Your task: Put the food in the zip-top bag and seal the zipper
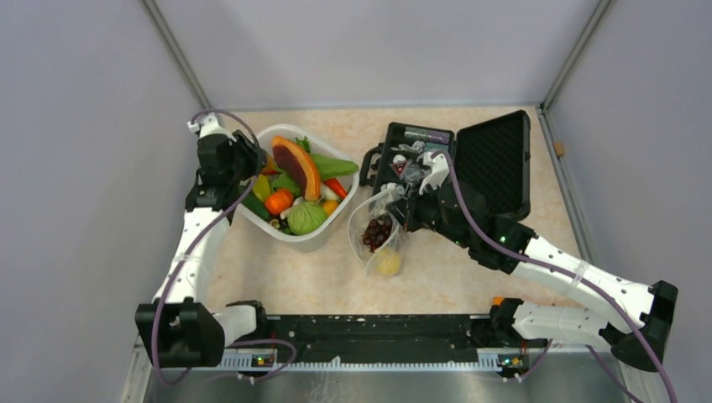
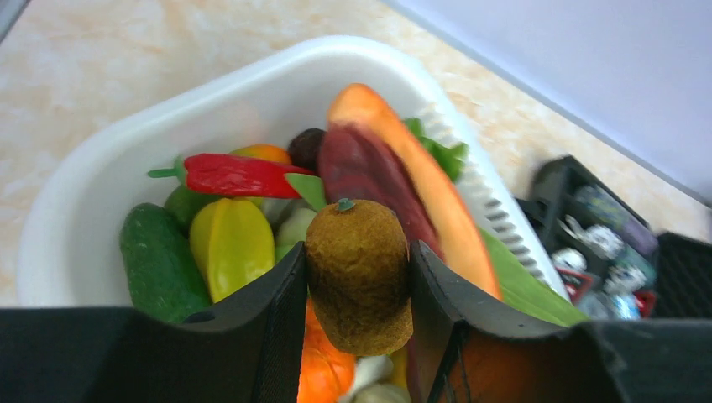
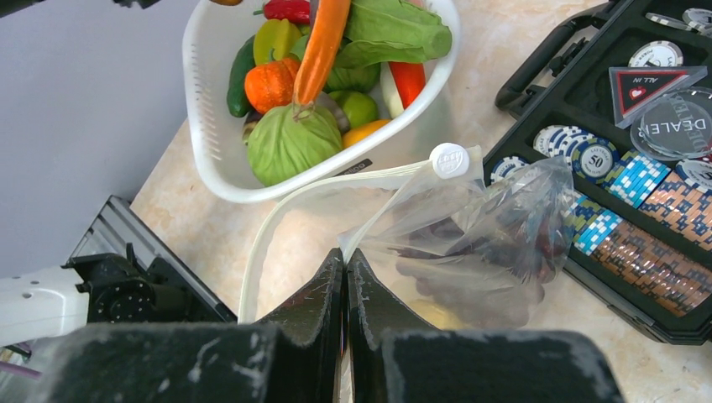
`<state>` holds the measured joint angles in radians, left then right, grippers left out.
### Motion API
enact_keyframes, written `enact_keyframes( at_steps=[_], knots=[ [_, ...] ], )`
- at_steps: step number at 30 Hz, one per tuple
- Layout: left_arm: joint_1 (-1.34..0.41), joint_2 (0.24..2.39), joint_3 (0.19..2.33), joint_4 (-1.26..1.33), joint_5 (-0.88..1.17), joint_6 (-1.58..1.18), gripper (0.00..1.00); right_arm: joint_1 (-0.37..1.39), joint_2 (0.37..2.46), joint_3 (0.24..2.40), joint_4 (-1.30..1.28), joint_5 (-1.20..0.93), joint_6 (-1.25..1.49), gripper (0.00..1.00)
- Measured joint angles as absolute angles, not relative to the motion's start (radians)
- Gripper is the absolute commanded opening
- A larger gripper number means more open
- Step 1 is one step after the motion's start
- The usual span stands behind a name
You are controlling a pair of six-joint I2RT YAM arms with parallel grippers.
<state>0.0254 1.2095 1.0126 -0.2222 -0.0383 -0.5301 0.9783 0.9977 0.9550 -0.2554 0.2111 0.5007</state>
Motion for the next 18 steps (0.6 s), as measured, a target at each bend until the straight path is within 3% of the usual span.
enact_keyframes(
  at_steps=[8, 13, 18],
  knots=[
    [-0.013, 0.957, 0.984, -0.165, 0.428, -0.522, 0.03, 0.978, 0.998, 0.955, -0.253, 0.212, 0.515, 0.02],
    [-0.209, 0.886, 0.981, -0.124, 0.706, -0.471, 0.01, 0.978, 0.998, 0.955, -0.247, 0.213, 0.525, 0.02],
    [-0.368, 0.851, 0.914, -0.147, 0.801, -0.405, 0.0, 0.978, 1.0, 0.955, -0.245, 0.214, 0.536, 0.02]
  ],
)
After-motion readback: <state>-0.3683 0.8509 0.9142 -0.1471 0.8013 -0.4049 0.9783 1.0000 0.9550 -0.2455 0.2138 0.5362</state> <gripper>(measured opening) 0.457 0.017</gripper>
